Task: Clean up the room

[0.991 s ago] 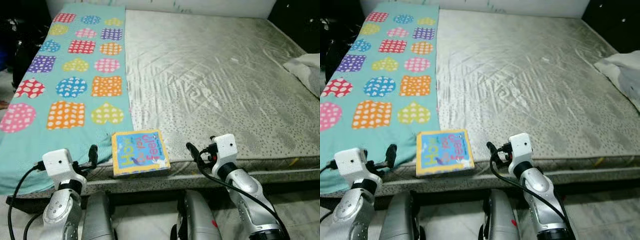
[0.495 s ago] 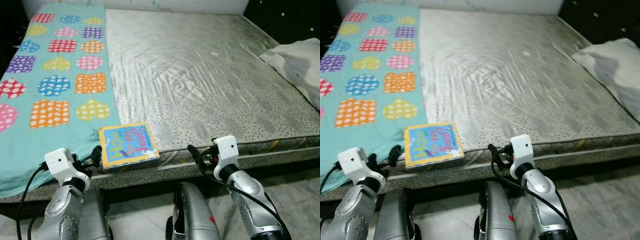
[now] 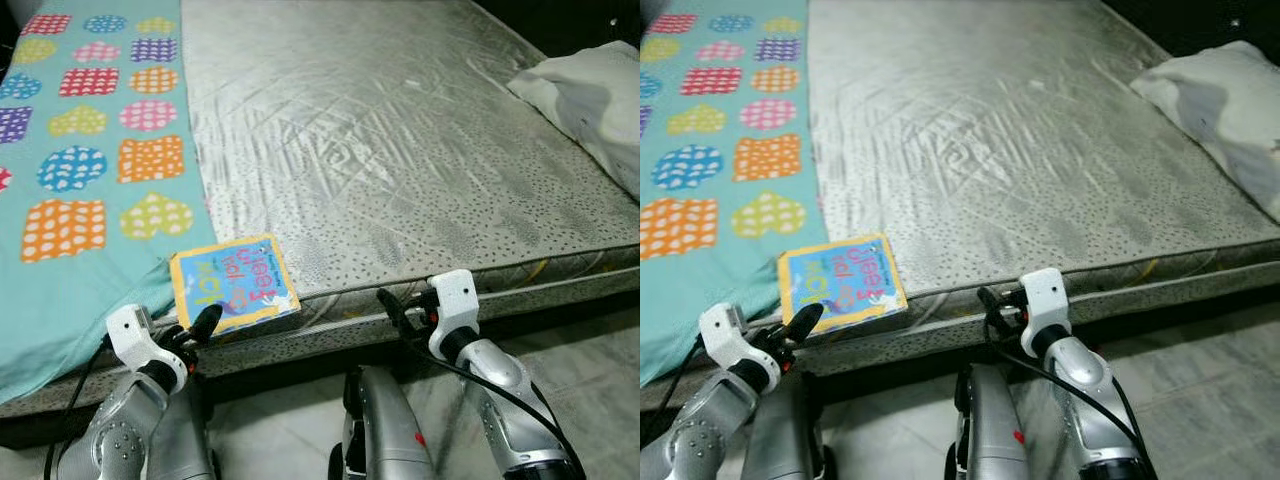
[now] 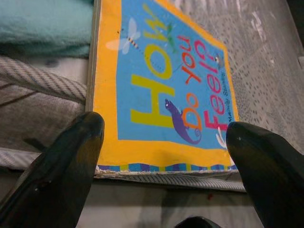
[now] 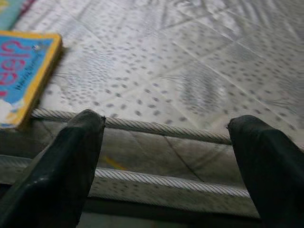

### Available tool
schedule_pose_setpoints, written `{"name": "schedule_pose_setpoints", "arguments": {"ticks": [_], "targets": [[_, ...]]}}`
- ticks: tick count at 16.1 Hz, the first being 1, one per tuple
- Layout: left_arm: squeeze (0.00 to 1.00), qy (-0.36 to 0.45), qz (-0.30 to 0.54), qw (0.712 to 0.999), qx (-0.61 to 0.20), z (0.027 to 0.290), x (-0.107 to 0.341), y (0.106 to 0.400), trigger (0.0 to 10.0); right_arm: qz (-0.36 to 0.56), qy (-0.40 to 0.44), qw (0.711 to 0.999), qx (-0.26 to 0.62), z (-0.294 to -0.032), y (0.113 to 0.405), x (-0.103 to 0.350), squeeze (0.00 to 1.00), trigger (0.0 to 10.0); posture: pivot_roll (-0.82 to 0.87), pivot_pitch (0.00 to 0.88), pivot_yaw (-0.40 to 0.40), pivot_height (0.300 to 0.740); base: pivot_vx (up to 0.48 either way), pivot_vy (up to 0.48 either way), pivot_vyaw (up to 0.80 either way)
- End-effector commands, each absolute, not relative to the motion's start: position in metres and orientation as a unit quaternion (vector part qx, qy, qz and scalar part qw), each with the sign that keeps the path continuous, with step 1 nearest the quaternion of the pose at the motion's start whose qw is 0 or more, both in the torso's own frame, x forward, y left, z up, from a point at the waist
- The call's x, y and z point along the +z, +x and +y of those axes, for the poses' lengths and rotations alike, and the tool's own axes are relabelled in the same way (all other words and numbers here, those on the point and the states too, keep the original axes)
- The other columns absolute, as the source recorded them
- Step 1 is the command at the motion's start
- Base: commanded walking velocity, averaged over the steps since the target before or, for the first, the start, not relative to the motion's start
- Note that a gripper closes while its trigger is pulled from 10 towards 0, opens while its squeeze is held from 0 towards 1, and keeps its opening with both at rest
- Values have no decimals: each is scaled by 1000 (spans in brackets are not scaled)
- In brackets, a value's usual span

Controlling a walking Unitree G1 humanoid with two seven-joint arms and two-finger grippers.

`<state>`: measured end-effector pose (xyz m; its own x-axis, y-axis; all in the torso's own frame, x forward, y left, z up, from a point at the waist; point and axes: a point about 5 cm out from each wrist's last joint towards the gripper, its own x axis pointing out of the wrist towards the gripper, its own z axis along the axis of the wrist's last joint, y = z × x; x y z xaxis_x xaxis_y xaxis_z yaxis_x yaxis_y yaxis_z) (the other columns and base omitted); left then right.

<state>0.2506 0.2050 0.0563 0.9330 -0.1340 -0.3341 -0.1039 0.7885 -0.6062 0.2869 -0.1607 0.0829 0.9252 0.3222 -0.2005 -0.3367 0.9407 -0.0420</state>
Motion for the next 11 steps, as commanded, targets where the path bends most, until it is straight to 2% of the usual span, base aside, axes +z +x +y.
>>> {"name": "schedule_pose_setpoints", "arguments": {"ticks": [1,5,9,11], "targets": [[0,-322,189,928,-18,205,55,245,10000,98,-39,980,169,-162,286,83,0,10000,-137,152,-114,541,0,0,0],[0,-335,188,923,1,217,54,233,10000,102,-38,979,171,-161,287,82,0,10000,-125,152,-116,541,0,0,0],[0,-339,177,924,4,221,57,230,10000,104,-37,979,169,-161,288,82,0,10000,-118,148,-114,541,0,0,0],[0,-361,177,916,-5,222,54,235,10000,104,-37,980,168,-160,289,82,0,10000,-114,147,-117,541,0,0,0]]}}
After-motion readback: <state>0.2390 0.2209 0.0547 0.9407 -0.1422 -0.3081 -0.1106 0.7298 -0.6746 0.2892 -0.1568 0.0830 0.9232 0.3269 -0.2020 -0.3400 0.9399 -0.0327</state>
